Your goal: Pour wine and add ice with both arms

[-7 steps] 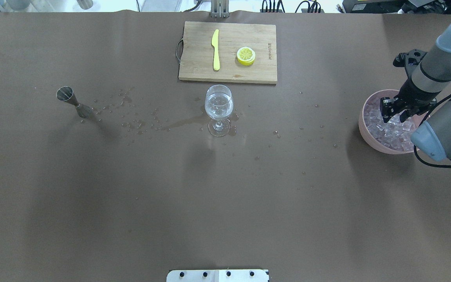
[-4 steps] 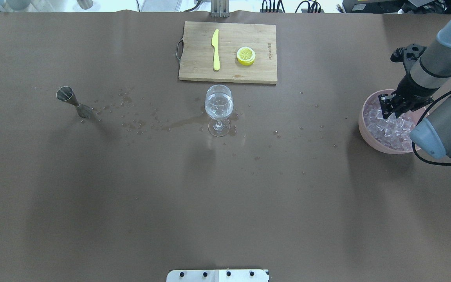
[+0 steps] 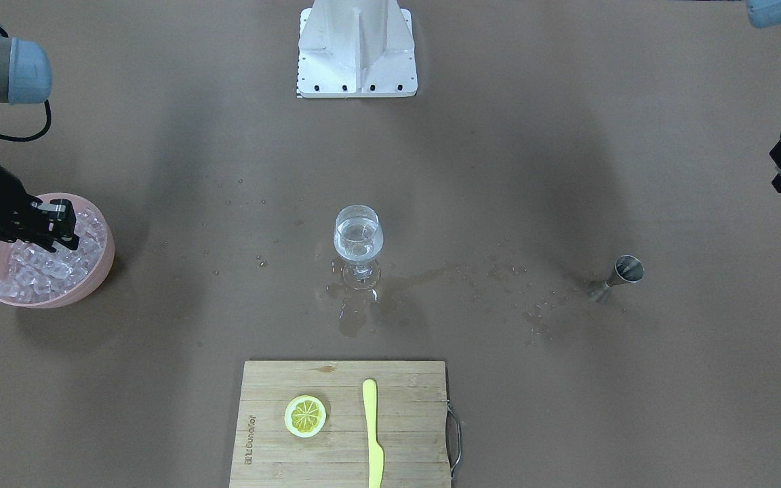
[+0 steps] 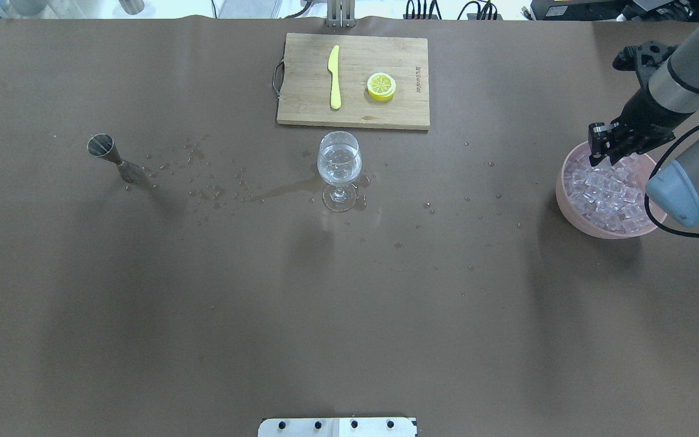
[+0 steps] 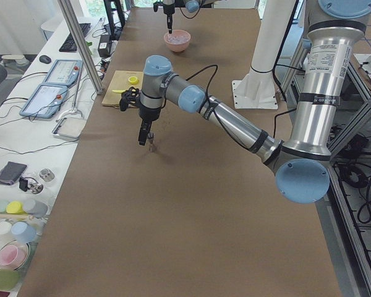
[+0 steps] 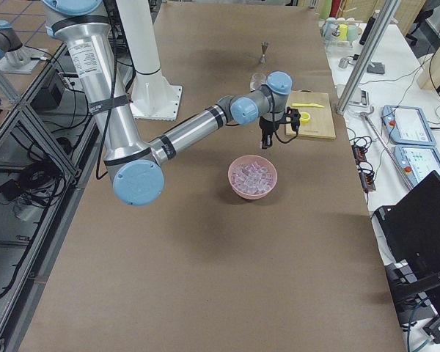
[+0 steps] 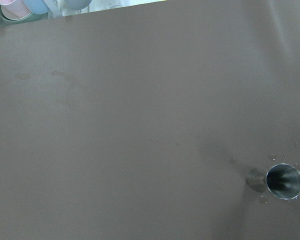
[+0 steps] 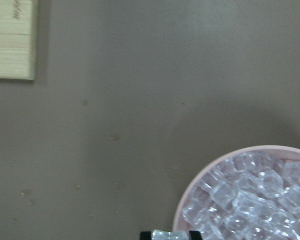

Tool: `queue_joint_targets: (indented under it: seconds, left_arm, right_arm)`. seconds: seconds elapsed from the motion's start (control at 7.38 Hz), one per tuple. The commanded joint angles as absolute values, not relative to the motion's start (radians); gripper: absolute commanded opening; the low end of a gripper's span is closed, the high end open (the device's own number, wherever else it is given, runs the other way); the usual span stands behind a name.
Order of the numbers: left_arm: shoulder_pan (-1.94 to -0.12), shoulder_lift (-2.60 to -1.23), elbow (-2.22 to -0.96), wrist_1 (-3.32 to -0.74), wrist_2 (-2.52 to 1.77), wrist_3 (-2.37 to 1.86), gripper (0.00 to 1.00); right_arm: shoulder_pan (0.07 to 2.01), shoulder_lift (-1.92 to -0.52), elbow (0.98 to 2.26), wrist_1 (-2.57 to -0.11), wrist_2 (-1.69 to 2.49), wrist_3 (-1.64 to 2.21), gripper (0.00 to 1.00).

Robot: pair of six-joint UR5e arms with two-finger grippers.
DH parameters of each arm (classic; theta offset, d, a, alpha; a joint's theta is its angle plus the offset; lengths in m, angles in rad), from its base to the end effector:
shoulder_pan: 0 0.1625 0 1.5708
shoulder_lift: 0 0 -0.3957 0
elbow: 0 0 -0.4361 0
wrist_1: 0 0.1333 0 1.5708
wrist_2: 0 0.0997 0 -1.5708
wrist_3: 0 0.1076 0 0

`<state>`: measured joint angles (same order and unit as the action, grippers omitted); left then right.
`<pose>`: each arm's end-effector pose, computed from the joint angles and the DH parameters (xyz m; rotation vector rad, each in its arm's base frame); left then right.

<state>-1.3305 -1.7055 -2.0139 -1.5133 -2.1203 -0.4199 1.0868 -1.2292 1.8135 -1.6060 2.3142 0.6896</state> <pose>0.0561 -0.5531 0.3465 0.3054 0.6717 -0.0284 -0.2362 -0.5793 0.3103 0.0347 -0.8912 -0.0122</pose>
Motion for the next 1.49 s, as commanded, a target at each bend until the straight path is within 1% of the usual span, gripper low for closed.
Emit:
queue_joint_targets:
  seconds: [0.0, 0.14, 0.27, 0.54, 0.95, 1.08, 1.35]
  left_arm:
    - [-1.364, -1.681, -1.996, -1.514, -2.112, -0.25, 0.98]
    - [-1.382, -1.658, -1.955, -1.522, -2.106, -0.173, 0.98]
    - [-1.385, -1.666, -1.9, -1.523, -2.108, -0.166, 0.98]
    - [-1.396, -1.663, -1.847, -1.528, -2.108, -0.16, 0.98]
    - [-1.434, -1.655, -1.804, -1.519, -2.111, -0.021, 0.98]
    - [-1.46, -1.654, -1.769, -1.519, -2.118, 0.016, 0.98]
    - [-1.474, -1.625, -1.755, -1.525, -2.12, 0.026, 0.98]
  right_arm:
    - [1.078, -1.143, 1.854, -1.597, 2.319, 0.77, 0.0]
    - [1.066, -1.119, 1.865, -1.595, 2.313, 0.793, 0.0]
    - [1.052, -1.1, 1.879, -1.595, 2.312, 0.796, 0.0]
    - [1.02, -1.045, 1.885, -1.551, 2.31, 0.857, 0.0]
    - [0.85, -1.002, 1.84, -1.24, 2.113, 1.166, 0.0]
    - [0.786, -0.967, 1.797, -1.17, 2.039, 1.24, 0.0]
    - [0.707, -0.913, 1.744, -1.094, 1.936, 1.307, 0.0]
